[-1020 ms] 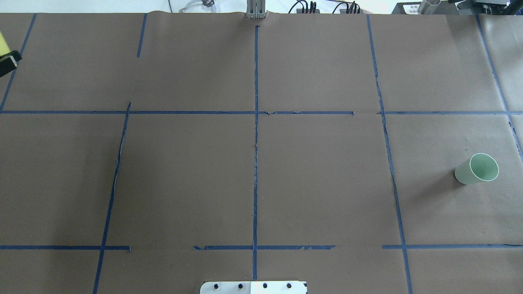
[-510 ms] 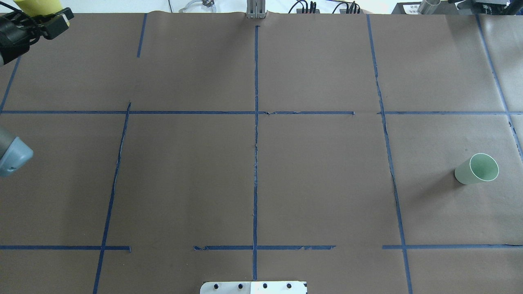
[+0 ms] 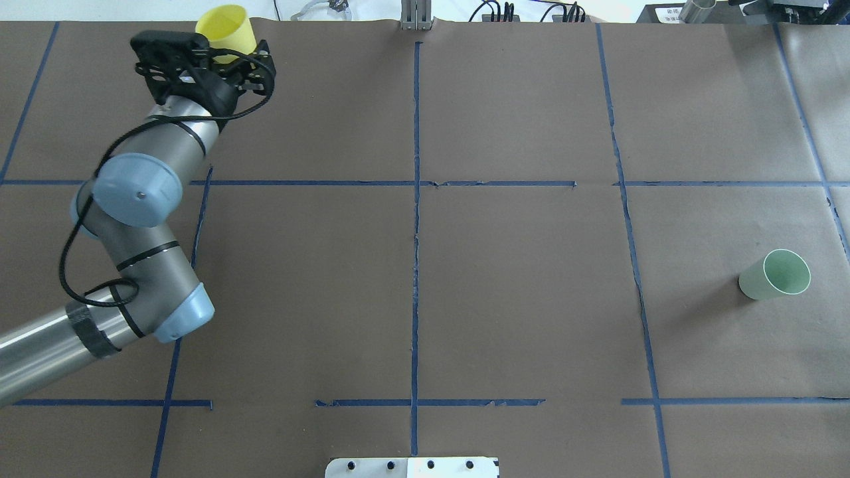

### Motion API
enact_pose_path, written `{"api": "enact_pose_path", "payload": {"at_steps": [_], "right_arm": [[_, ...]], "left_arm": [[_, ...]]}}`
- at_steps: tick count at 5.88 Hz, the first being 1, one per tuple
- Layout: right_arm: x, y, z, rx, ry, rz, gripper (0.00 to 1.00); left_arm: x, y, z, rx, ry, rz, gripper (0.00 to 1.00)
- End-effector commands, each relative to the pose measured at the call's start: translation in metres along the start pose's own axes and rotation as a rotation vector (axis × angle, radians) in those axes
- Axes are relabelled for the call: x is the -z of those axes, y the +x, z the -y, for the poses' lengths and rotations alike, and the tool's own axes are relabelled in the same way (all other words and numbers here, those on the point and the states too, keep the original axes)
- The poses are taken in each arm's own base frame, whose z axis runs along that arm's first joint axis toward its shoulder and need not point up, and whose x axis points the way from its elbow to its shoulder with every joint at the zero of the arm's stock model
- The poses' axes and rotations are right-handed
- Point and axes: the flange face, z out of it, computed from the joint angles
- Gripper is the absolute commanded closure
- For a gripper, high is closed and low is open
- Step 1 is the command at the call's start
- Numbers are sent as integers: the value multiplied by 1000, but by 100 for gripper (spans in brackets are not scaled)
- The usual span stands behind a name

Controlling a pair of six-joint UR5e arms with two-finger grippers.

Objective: Transfer and stack yellow cup on green cup

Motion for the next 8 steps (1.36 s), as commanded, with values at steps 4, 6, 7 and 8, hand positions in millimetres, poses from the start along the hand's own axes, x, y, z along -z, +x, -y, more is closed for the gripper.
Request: {"api": "enact_pose_path", "payload": {"at_steps": [4,6,7,8], "right_arm": [[68,-286,171,-153,-90,71,0],[59,-390,190,-122,-159,82,0],[55,-450,233,-114,-188,81,1],[50,-511,258,-80,-218,82,1]], "left_arm": [[-17,199,-49,-66,10,145,72],[-5,217,-76,-49,-2,138,72],[-4,217,-82,-51,-8,137,72],[2,224,-87,-50,-16,126,72]]}}
